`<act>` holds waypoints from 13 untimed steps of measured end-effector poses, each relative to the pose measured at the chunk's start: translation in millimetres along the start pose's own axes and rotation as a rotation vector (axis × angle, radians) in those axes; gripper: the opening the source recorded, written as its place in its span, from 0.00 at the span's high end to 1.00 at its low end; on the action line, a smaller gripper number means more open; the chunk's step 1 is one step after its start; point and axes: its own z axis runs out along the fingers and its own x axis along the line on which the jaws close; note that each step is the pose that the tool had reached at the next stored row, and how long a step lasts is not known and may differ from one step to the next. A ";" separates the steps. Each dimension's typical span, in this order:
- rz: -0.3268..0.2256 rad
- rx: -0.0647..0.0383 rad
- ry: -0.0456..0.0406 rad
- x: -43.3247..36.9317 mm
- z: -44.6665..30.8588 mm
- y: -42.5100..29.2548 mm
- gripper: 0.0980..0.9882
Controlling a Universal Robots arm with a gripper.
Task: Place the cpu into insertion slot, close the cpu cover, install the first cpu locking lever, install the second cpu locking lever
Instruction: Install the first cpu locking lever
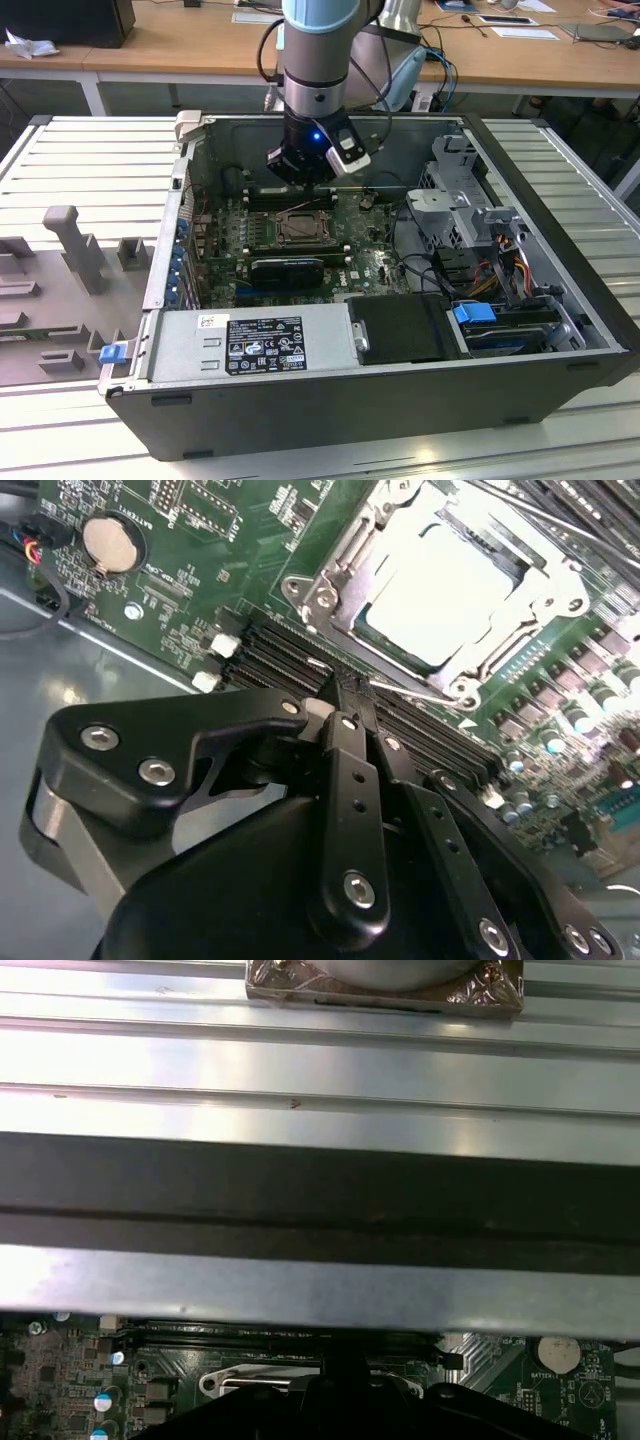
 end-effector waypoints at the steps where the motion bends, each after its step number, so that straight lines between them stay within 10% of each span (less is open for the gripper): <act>1: 0.000 0.000 0.0001 -0.8 1.6 -0.3 0.99; 13: 0.000 0.015 0.0007 -3.7 13.1 -1.9 0.99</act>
